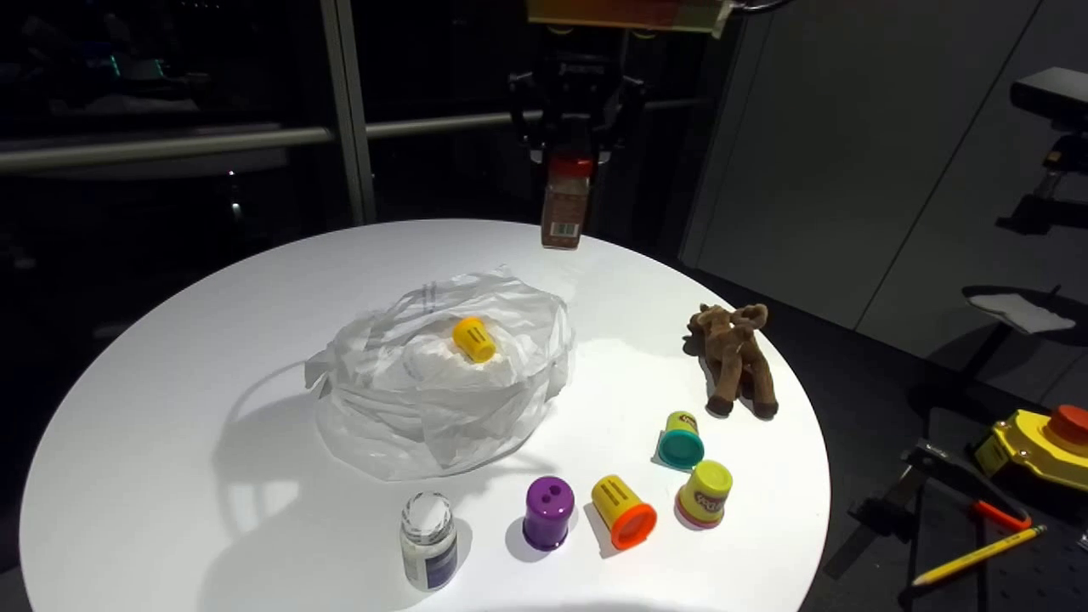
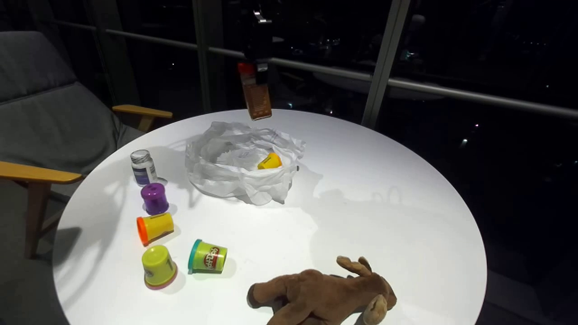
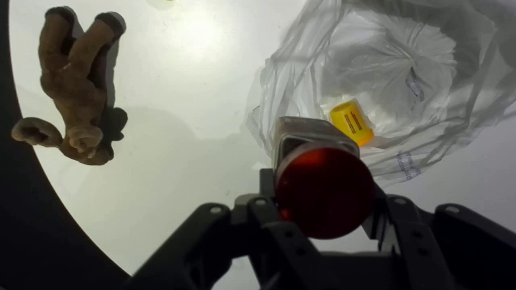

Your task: Pick up all the objects from the table and put them on the plastic

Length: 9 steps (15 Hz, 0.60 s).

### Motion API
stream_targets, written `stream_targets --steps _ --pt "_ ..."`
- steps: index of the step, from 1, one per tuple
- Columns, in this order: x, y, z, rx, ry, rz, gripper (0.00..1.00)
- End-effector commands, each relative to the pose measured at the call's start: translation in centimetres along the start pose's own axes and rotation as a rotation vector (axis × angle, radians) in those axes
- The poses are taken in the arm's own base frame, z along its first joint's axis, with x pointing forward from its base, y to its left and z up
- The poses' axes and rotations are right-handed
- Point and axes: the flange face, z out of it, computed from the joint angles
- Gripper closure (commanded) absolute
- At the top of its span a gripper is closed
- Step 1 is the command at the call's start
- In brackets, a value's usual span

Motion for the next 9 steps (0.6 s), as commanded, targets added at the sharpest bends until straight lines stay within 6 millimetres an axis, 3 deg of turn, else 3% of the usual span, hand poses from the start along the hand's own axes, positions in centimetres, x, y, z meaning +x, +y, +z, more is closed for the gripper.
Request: stream_targets --steps 1,6,9 --pt "3.1 -4.7 2.4 -0.012 -0.005 -0.022 0.76" --pt "5.2 -9.0 6.2 -0.011 -0.01 -0.052 0.76" --pt "5.9 -10.2 8.3 -0.012 -0.02 -0.069 0.76"
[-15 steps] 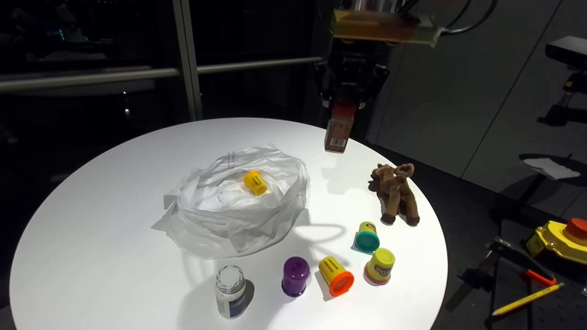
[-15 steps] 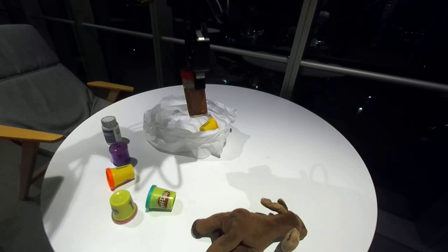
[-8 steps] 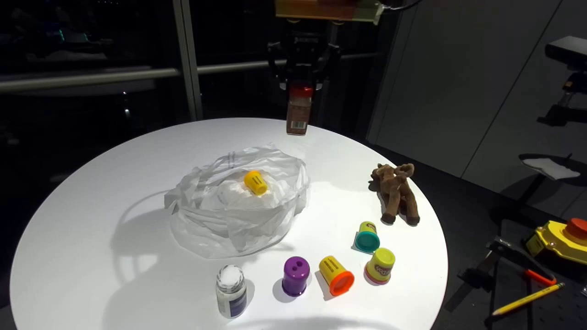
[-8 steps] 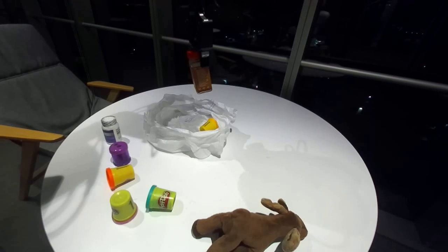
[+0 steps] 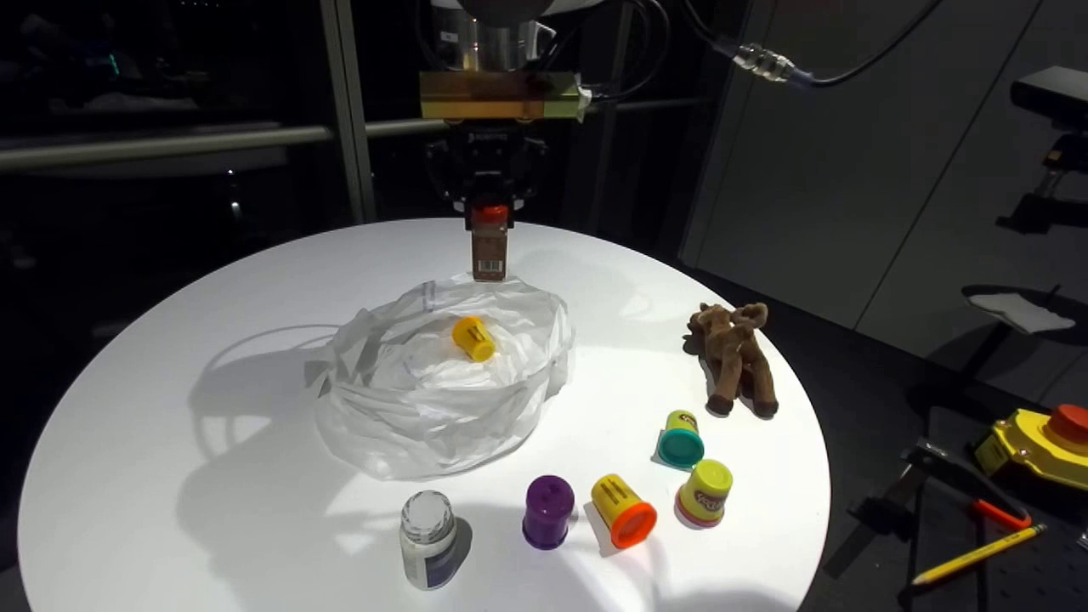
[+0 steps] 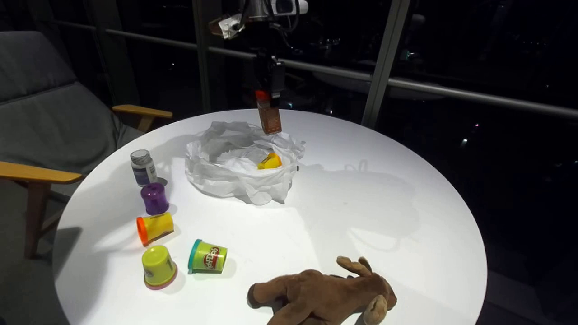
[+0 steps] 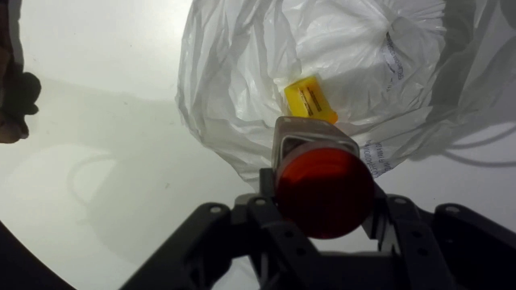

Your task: Pick up all the objects from the table and put them on the plastic

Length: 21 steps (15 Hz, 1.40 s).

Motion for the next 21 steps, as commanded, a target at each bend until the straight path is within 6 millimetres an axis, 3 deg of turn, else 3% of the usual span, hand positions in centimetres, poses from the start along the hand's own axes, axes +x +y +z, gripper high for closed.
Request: stream_targets --steps 1,6,11,20,21 --pt "1.6 -2.2 1.1 0.013 -0.021 -0.033 0.76" --pt "2.6 -3.4 4.4 0.031 -0.016 -0.074 0.76" --pt "2.6 -5.0 6.1 0.074 -0.043 -0.095 0.76" --pt "0.5 -6.3 11.1 0.065 -0.165 -0.137 0.76" --pt "0.4 -6.3 11.4 0.06 -0.169 -0.145 0.42"
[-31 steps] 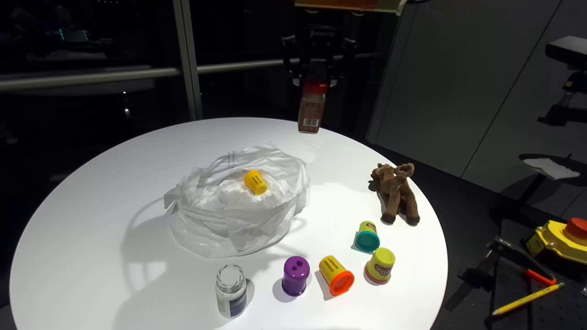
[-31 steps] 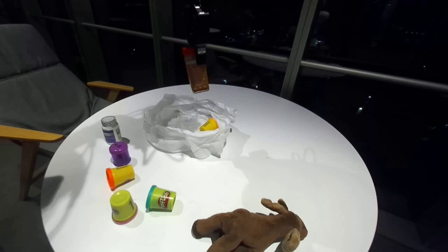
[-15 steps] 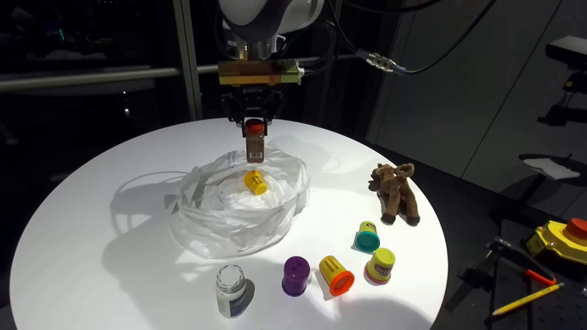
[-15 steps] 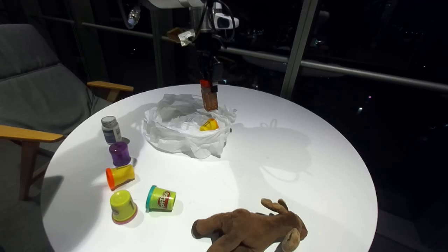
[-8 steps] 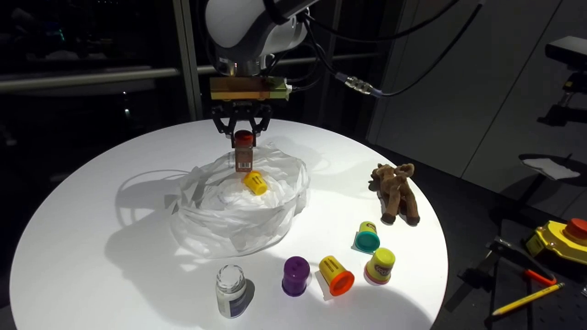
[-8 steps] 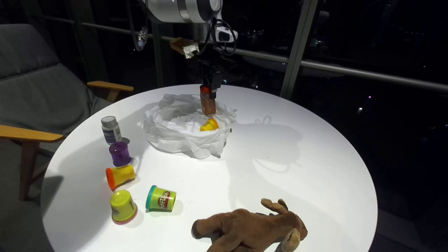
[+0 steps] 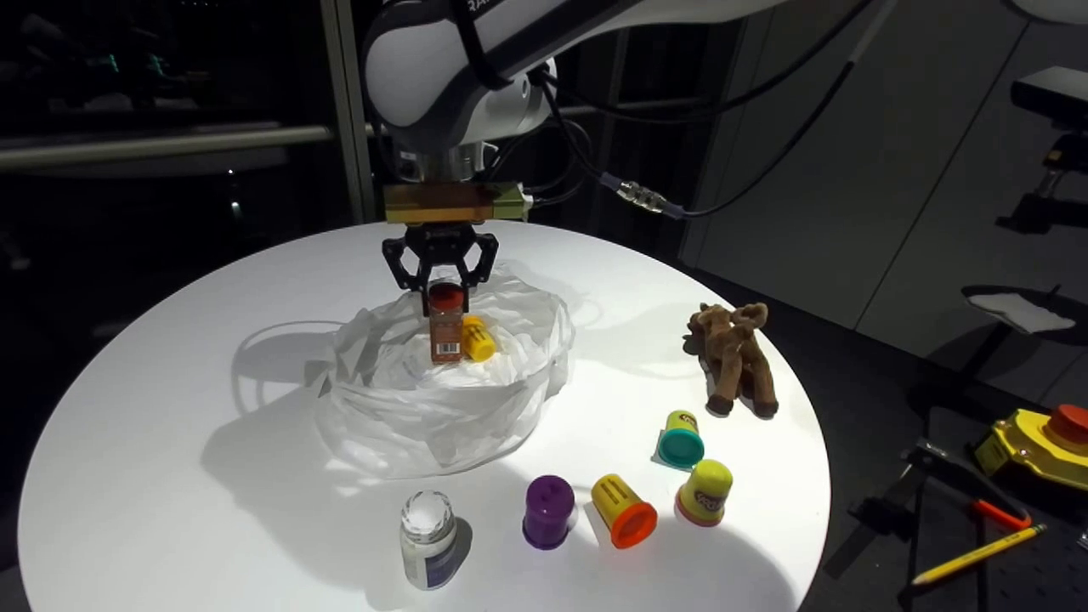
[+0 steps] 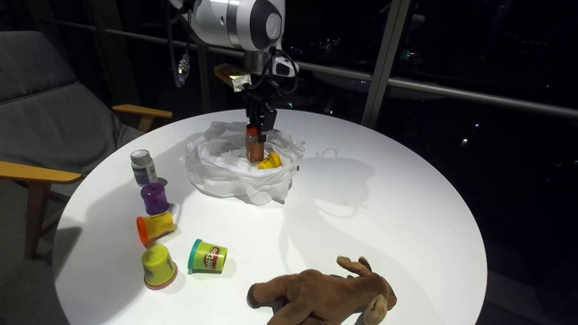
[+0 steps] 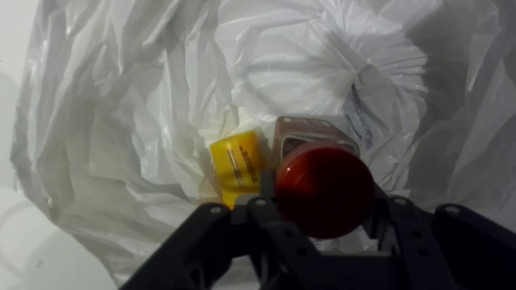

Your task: Pick up all the objects from the table and put them on the plastic

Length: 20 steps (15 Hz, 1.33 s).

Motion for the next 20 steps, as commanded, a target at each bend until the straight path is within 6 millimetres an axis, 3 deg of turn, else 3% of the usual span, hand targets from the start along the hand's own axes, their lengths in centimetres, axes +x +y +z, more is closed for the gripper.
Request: stream_targets --steps 1,3,4,5,9,10,11,13,17,18,20 --pt "0.3 -0.8 0.2 -0.001 0.005 -0.033 0.25" --pt "-0.2 -1.3 -0.7 -0.001 0.023 -0.062 0.12" --pt "-0.6 -1.6 -1.9 -0.006 0.036 -0.081 0.03" --pt "-1.1 -1.8 -3.0 -0.018 0.051 -0.104 0.0" --pt "-2.8 -0.3 -8.7 -0.113 0.103 -0.151 0.0" --pt "-3.6 -1.1 -9.2 -0.133 0.13 -0.154 0.0" --pt "-4.6 -2.5 -9.3 -0.143 0.148 -0.156 0.0" --pt "-6.2 -2.3 -10.1 -0.133 0.15 -0.157 0.0" --pt "-10.1 -1.7 -8.3 -0.139 0.117 -0.152 0.0" --pt "-8.1 -3.0 -8.0 -0.144 0.107 -0.167 0.0" --pt "-9.3 -2.6 -7.2 -0.148 0.098 -0.164 0.0"
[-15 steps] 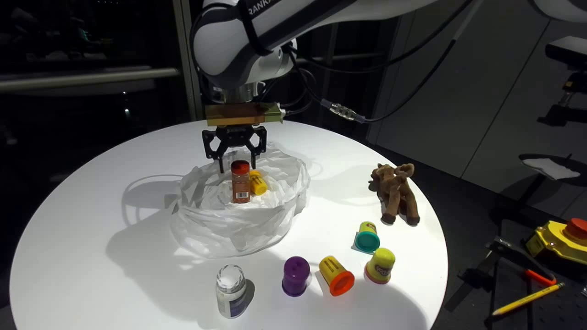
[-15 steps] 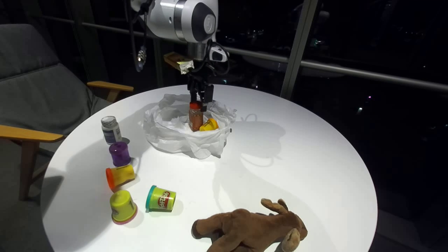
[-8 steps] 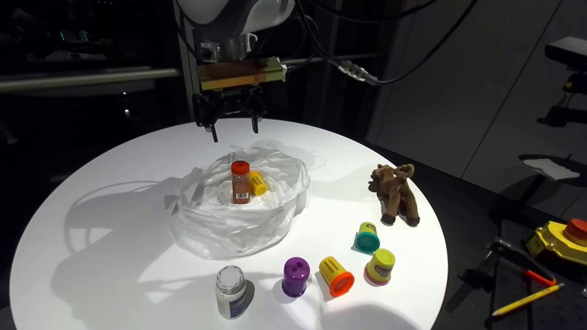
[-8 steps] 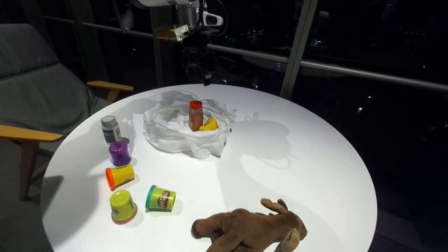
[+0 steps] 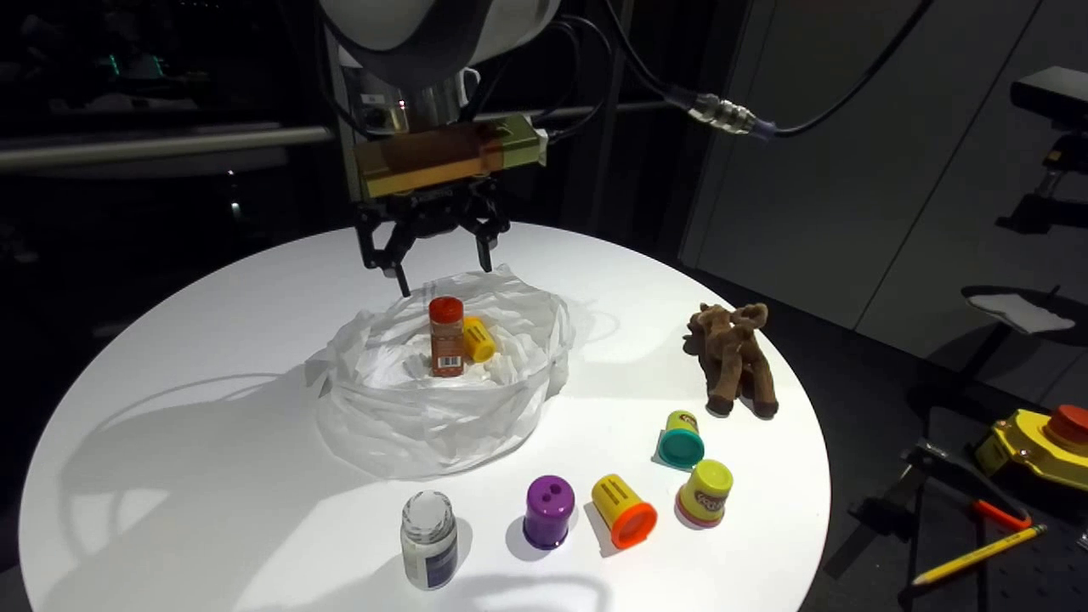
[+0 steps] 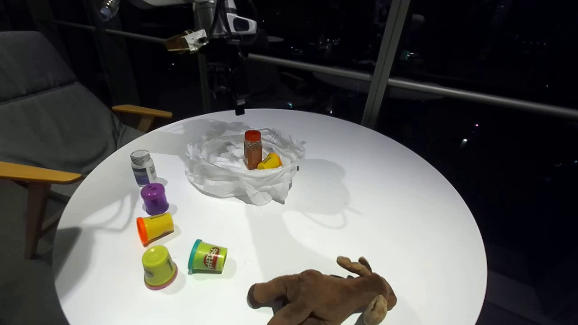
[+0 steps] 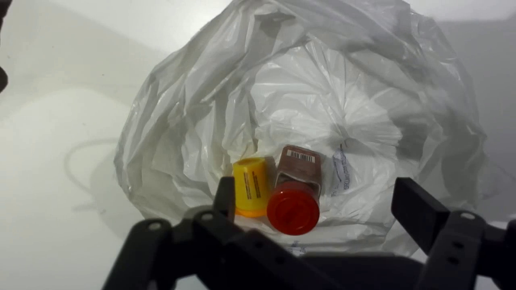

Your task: Pick up all the objects from the table and put them on the plastic

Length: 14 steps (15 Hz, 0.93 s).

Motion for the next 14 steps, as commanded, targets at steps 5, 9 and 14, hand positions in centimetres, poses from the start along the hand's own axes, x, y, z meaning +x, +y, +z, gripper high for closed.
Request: stream_targets --steps 5,9,14 --pt "-0.3 0.3 0.0 -0.001 -0.004 0.005 0.0" --pt "-0.4 0.6 0.3 -0.028 -0.012 0.009 0.0" --pt "-1.7 4.3 3.3 -0.08 -0.043 0.082 0.0"
